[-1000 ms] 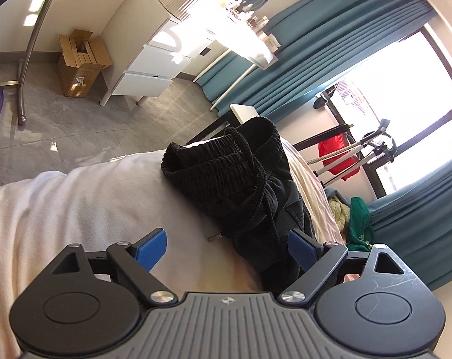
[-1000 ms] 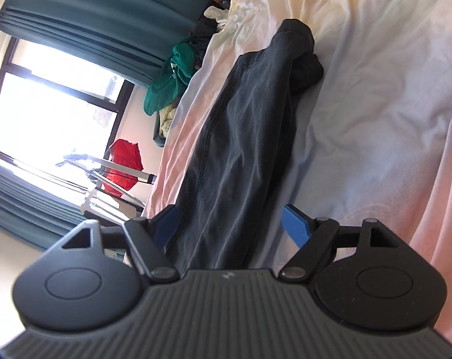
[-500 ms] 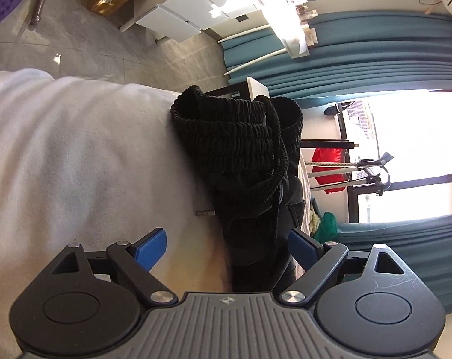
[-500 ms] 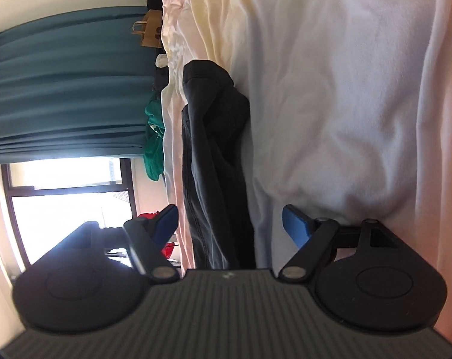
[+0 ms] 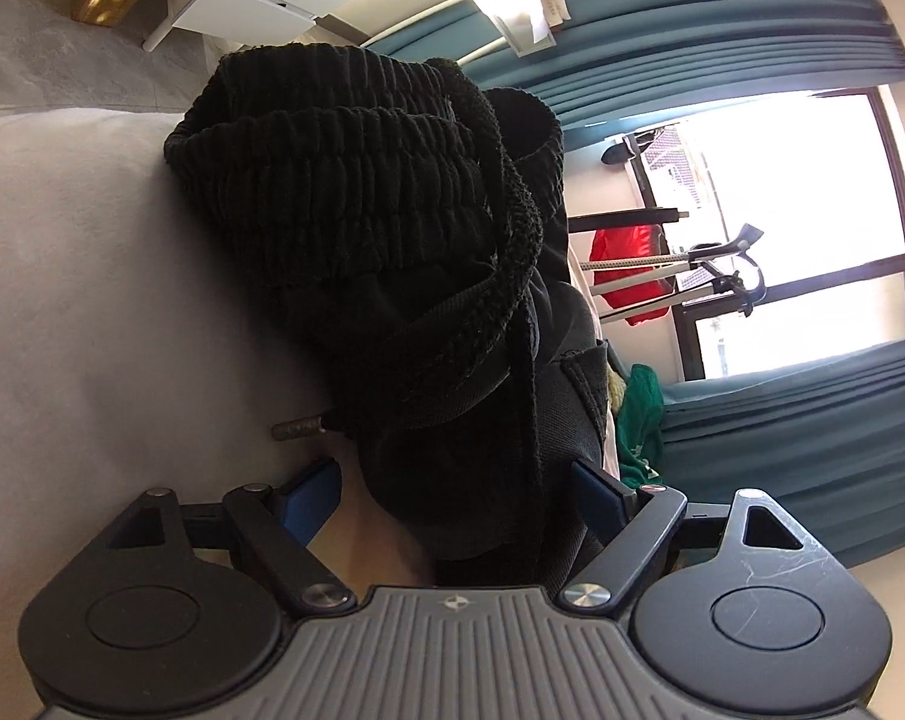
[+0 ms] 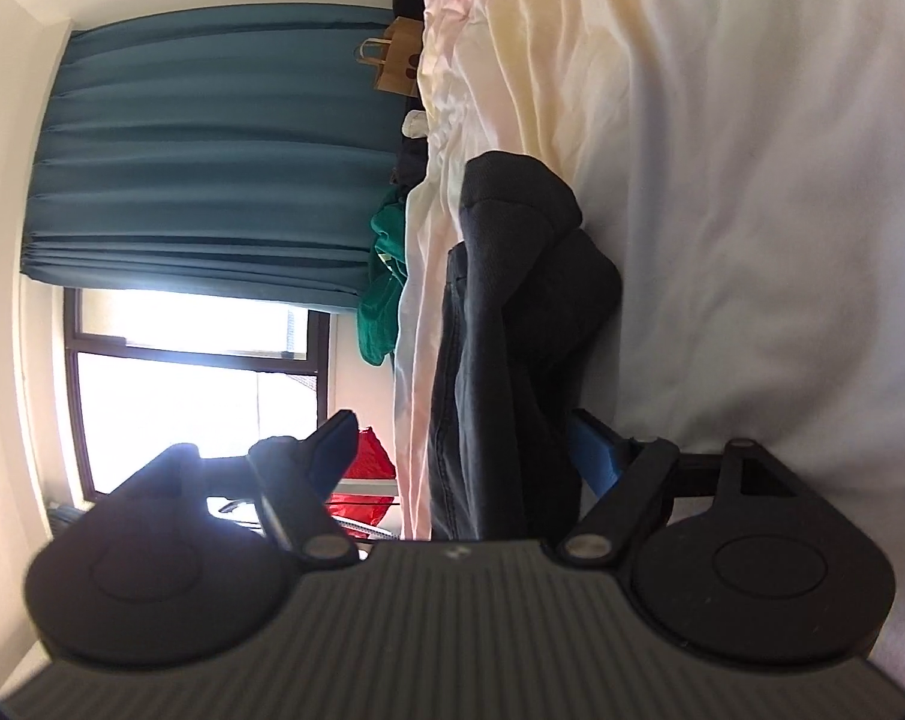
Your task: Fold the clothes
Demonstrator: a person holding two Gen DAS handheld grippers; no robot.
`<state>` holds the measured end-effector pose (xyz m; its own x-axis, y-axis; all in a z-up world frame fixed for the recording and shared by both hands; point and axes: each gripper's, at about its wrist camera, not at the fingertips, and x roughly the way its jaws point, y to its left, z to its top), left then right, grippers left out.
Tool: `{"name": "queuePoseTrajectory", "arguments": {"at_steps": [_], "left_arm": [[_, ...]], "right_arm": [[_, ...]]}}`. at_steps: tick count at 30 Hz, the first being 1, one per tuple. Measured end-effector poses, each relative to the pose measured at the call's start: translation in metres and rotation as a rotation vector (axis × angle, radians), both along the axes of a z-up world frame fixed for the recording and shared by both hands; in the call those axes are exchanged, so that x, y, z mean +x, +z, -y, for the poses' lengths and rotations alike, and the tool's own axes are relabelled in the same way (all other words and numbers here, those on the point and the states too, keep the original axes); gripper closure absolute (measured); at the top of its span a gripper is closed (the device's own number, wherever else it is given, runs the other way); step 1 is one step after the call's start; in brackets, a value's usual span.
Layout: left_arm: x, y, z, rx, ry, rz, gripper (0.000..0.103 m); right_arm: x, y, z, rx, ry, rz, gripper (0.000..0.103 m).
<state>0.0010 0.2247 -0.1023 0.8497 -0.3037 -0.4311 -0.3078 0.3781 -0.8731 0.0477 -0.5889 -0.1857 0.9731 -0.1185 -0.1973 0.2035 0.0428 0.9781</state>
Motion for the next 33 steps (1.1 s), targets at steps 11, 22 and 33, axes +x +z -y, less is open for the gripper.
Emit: {"name": "queuePoseTrajectory", "arguments": {"at_steps": [11, 22, 33], "left_arm": [[0.031, -0.015, -0.005, -0.064, 0.083, 0.029, 0.022], [0.049, -0.029, -0.016, -0.045, 0.123, -0.010, 0.061], [0.039, -0.021, -0.026, -0.043, 0.147, 0.042, 0.085]], "right_arm": [[0.044, 0.002, 0.008, -0.179, 0.010, -0.116, 0.034], [0.054, 0.011, 0.005, -0.299, -0.099, -0.211, 0.089], [-0.020, 0.048, -0.007, -0.224, -0.169, -0.217, 0.091]]}}
